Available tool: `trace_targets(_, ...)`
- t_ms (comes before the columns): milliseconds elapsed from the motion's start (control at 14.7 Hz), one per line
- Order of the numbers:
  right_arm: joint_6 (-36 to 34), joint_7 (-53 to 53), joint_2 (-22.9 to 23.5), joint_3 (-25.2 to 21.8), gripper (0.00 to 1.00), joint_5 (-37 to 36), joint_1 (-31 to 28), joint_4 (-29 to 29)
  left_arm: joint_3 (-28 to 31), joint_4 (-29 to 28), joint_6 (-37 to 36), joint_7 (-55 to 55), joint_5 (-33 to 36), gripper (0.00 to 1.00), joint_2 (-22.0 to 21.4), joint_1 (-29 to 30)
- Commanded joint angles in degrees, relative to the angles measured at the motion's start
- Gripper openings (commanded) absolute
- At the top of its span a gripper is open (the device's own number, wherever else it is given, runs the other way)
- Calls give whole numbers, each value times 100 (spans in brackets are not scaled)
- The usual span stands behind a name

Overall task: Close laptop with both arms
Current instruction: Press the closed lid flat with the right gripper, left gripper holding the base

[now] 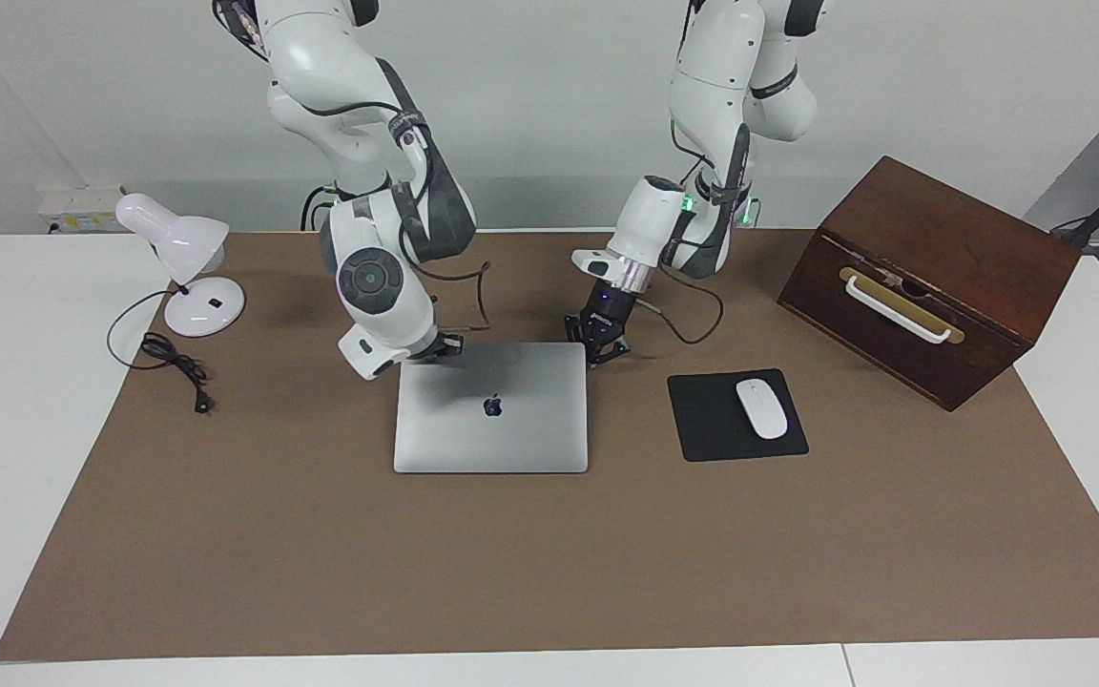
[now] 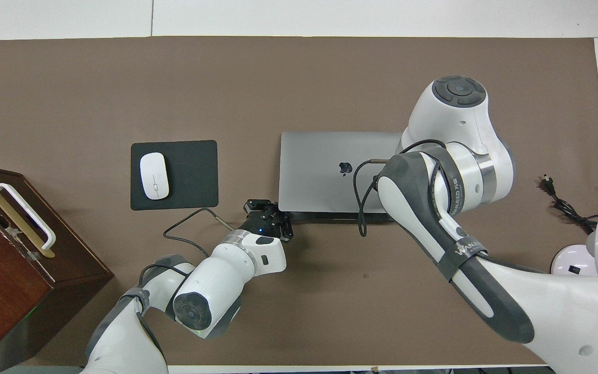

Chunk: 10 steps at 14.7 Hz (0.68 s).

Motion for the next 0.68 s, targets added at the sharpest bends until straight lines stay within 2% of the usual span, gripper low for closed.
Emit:
trace_targets(0,148,45,-195,57,0,100,-68,-278,102,-428,-185,115,12,0,98,-111)
trace_targets(611,244,54,-239,49,0,83,-68,-489,102,-428,-176,115,12,0,98,-111)
